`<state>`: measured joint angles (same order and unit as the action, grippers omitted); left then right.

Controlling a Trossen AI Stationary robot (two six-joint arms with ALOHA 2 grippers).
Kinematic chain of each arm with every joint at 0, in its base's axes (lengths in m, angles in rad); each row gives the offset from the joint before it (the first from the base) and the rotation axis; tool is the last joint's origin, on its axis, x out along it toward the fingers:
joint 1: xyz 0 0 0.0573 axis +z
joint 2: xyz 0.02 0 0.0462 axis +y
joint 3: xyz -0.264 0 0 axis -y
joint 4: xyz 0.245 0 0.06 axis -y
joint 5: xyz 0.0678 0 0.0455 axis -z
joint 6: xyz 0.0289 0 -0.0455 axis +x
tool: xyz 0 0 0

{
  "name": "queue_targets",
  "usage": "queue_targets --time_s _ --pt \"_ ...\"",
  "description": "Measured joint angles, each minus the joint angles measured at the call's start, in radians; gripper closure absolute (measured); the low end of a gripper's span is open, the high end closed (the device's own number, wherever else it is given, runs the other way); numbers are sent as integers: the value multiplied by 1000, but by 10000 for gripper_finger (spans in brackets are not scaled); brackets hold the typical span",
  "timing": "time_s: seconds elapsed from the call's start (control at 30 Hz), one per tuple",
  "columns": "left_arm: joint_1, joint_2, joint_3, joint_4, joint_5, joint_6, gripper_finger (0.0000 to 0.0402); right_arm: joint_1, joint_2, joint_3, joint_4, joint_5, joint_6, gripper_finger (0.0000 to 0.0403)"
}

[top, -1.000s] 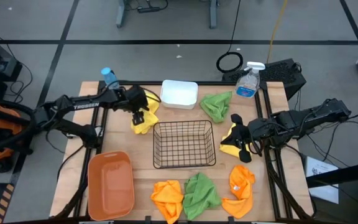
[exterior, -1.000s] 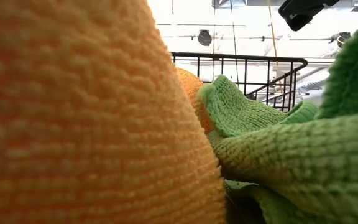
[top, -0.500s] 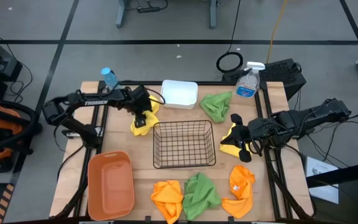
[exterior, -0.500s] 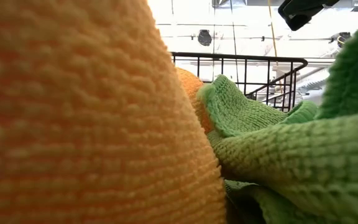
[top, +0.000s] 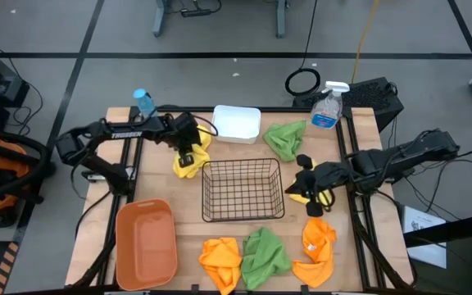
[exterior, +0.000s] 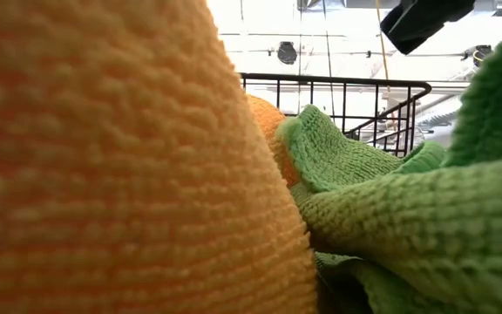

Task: Sort microfiber towel by color & place in baskets
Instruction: Put the left yellow microfiber cloth into the white bin

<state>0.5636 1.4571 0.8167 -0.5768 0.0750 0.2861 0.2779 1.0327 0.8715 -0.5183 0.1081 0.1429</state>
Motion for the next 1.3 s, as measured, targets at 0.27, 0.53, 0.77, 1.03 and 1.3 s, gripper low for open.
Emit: queue_targets --time_s 0.27,0.53,0.77,1.03,1.3 --pt "-94 -161 65 -135 -159 -45 398 -1 78 0 158 16 -38 403" --pt "-228 -301 150 -177 -235 -46 399 -27 187 0 519 201 -136 373" --pt "-358 -320 217 -177 -295 -45 399 -106 314 0 852 215 -200 246" --pt "-478 -314 254 -164 -366 -45 399 -191 460 68 1051 312 -302 83" --pt "-539 -308 254 -77 -373 -11 399 -255 656 319 808 202 -198 19"
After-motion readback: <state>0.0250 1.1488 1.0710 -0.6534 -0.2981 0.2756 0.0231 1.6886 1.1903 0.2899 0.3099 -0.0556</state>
